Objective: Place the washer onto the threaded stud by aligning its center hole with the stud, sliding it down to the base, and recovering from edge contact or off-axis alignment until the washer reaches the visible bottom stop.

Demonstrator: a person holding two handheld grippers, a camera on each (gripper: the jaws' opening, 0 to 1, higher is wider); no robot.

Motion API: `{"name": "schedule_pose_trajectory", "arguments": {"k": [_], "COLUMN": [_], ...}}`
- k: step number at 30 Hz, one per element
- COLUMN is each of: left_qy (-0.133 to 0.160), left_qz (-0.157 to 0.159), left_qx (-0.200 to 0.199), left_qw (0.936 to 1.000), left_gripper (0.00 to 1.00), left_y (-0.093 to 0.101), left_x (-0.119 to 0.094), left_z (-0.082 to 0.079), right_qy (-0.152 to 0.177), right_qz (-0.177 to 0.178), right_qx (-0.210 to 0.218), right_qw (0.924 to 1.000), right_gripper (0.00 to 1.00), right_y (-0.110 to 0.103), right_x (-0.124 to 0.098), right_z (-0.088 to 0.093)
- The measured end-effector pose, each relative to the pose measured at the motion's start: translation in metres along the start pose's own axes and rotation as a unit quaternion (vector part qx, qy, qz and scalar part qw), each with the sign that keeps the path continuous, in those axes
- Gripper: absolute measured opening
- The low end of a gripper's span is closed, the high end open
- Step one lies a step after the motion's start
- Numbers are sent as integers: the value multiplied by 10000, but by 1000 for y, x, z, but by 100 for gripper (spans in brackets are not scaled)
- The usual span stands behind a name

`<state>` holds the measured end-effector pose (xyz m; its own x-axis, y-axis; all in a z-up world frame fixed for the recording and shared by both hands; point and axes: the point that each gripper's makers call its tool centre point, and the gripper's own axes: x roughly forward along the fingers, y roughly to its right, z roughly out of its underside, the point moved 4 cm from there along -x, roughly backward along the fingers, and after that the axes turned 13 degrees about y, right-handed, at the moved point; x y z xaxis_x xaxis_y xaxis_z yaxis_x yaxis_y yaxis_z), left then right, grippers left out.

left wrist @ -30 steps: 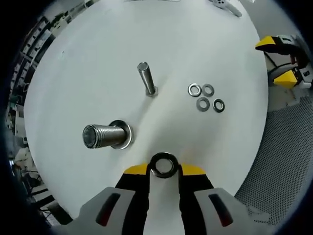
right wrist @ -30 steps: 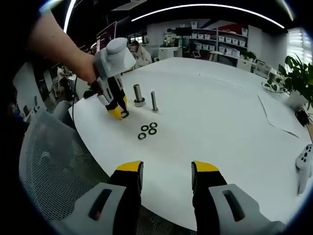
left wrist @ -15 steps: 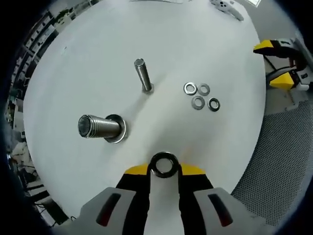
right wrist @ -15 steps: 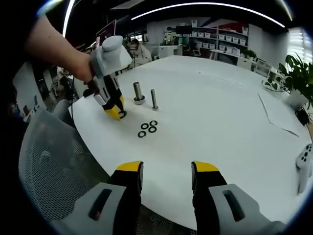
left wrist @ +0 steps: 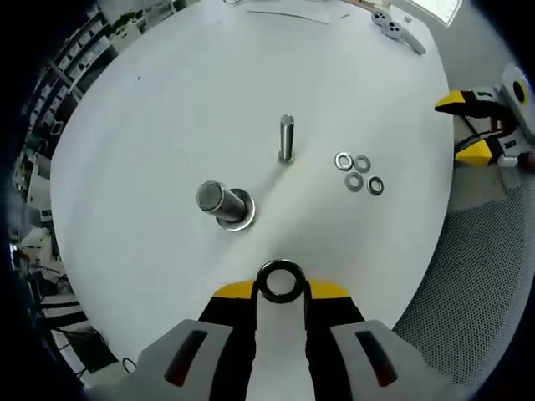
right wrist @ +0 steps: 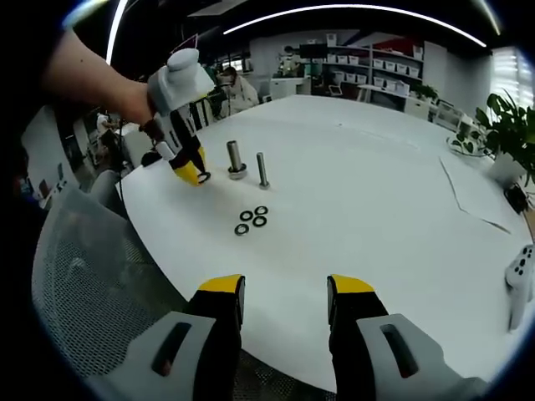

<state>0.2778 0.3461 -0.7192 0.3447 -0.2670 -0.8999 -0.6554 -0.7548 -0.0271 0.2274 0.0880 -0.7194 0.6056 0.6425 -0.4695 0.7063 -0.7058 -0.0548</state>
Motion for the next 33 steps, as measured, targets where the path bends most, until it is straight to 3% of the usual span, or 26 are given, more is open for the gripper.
{"name": "schedule_pose_trajectory", "arguments": {"k": [12,28,33], "left_qy": [355,390,255], "left_qz": [-55,-121,-77], "left_qx": [225,539,629], "left_qw": [9991,9977,9977], "left_gripper": [19,19,19], "left_y": [-10,-24,-25], "left_x": [-21,-18,-11], "left_z": [-33,-57,-58], "right_qy": [32,22,10], "right_qz": [3,41,57], "right_qx": [2,24,18], "right_qw": [10000,10000,10000], "right_gripper": [42,42,42], "right_y": [0,1,2], "right_x": [0,-1,0], "right_z": [-1,-1,0]}}
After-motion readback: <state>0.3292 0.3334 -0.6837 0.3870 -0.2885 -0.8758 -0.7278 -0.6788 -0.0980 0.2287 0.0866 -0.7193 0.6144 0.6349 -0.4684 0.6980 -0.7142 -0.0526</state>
